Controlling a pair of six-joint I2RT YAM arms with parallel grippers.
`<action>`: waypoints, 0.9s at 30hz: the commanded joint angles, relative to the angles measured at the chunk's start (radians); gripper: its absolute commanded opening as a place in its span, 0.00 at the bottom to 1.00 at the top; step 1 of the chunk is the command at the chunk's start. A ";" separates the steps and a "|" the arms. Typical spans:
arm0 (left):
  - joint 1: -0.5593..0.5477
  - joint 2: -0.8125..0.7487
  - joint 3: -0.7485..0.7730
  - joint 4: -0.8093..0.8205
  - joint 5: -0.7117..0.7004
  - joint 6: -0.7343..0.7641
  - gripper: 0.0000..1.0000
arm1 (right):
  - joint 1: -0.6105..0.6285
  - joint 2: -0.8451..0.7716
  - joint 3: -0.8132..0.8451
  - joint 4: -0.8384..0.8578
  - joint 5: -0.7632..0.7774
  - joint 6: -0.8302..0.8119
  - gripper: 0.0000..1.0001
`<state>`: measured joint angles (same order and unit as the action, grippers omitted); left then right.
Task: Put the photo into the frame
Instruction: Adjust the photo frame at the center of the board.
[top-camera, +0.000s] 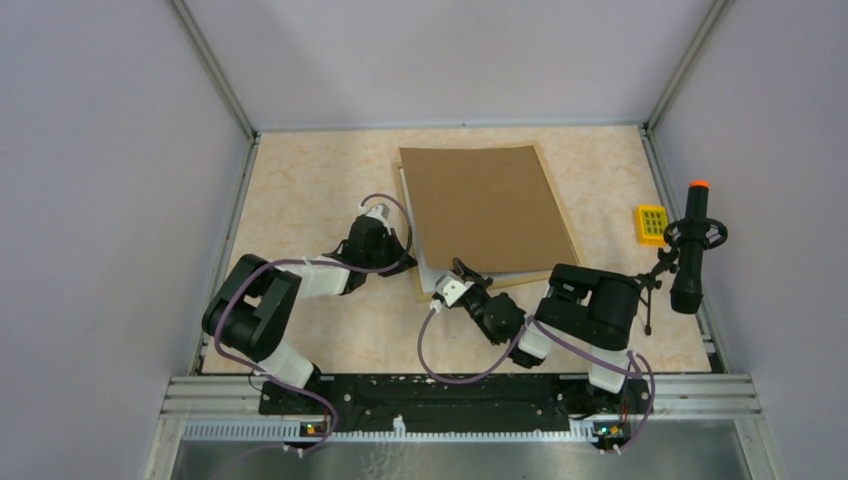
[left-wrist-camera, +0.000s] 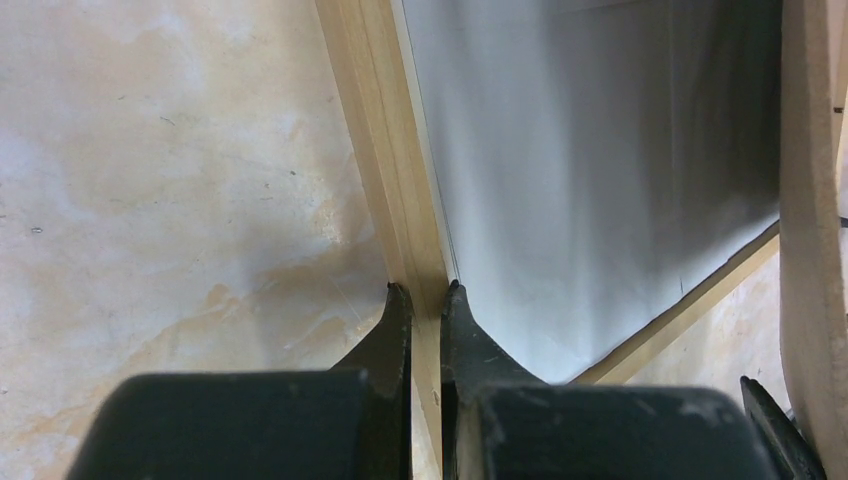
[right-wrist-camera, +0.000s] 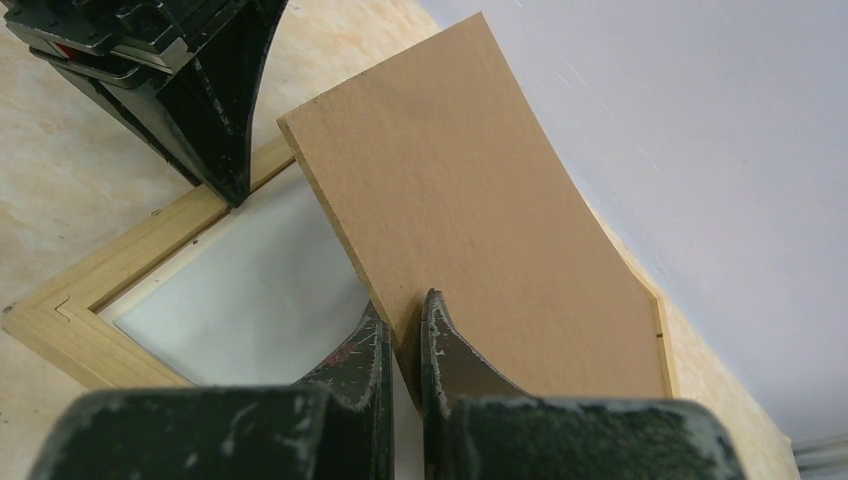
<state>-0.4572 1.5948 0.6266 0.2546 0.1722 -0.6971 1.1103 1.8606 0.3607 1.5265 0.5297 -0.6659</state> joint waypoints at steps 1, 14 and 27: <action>0.031 0.028 -0.064 -0.205 -0.016 0.085 0.00 | -0.011 0.011 -0.007 0.194 0.068 0.278 0.00; 0.140 -0.193 0.067 -0.351 0.174 0.078 0.00 | -0.011 0.016 -0.009 0.193 0.052 0.260 0.00; 0.226 -0.333 0.195 -0.557 0.257 0.146 0.36 | 0.016 -0.007 -0.027 0.158 0.058 0.203 0.23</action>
<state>-0.2386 1.2774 0.7769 -0.2512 0.3756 -0.5751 1.1172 1.8606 0.3431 1.5223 0.5400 -0.6418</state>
